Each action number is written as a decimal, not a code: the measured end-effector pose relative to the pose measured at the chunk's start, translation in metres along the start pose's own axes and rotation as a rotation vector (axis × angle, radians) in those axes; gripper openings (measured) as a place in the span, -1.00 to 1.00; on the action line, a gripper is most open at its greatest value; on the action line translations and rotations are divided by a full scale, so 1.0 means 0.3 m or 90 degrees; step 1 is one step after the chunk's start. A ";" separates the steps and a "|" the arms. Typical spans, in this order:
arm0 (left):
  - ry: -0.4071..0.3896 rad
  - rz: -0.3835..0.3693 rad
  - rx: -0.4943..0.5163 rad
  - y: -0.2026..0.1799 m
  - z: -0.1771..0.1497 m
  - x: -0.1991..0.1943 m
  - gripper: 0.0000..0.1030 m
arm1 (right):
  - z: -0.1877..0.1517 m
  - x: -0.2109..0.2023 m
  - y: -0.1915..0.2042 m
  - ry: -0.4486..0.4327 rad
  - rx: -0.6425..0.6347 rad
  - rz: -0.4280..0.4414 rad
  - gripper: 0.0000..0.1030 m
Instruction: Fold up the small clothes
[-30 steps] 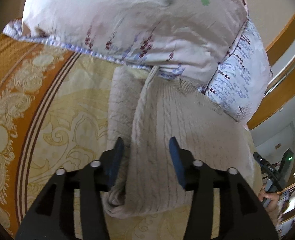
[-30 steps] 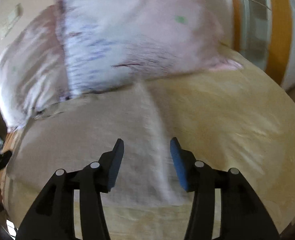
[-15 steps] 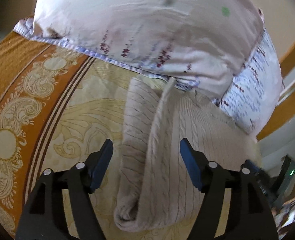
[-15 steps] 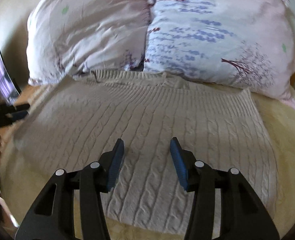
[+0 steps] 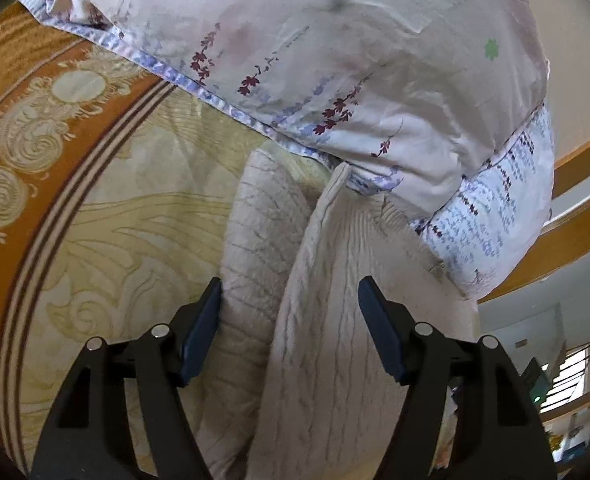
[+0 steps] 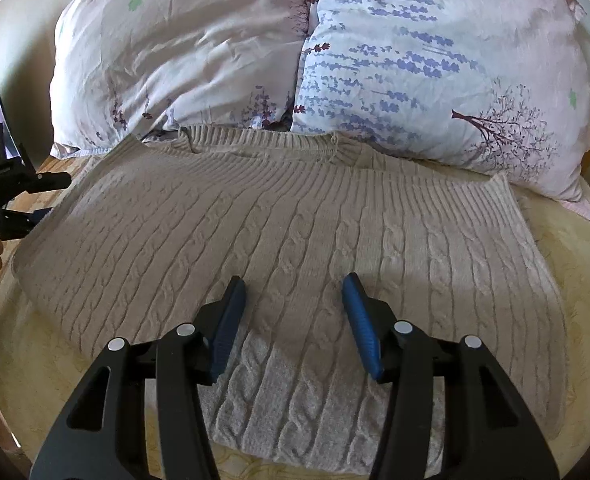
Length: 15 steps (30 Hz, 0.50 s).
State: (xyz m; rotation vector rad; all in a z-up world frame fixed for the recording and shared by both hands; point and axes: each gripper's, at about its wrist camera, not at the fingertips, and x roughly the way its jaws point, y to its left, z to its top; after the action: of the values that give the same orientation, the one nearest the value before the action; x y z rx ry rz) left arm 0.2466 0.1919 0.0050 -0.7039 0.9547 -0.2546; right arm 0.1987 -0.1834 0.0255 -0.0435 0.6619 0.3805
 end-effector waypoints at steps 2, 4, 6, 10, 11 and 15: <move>-0.001 -0.012 -0.020 0.006 0.004 0.005 0.24 | -0.003 0.000 0.000 -0.002 0.001 0.000 0.04; 0.008 -0.032 -0.039 0.013 0.006 0.014 0.05 | -0.004 -0.001 -0.001 -0.002 0.004 0.001 0.04; 0.010 -0.045 -0.058 0.021 0.004 0.022 0.02 | -0.004 -0.002 -0.002 -0.002 0.005 0.002 0.04; 0.014 -0.040 -0.054 0.005 -0.005 0.034 -0.09 | -0.003 -0.002 -0.002 -0.002 0.006 0.002 0.04; 0.018 -0.038 -0.054 0.001 -0.007 0.042 -0.13 | -0.003 -0.002 -0.003 -0.002 0.006 0.003 0.05; 0.023 -0.033 -0.060 0.007 -0.014 0.059 -0.41 | -0.002 -0.004 -0.004 -0.003 0.008 0.004 0.05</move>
State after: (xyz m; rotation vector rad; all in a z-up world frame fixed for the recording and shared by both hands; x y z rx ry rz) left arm 0.2530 0.1830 -0.0095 -0.8143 0.9884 -0.2702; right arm 0.1979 -0.1849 0.0255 -0.0288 0.6606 0.3820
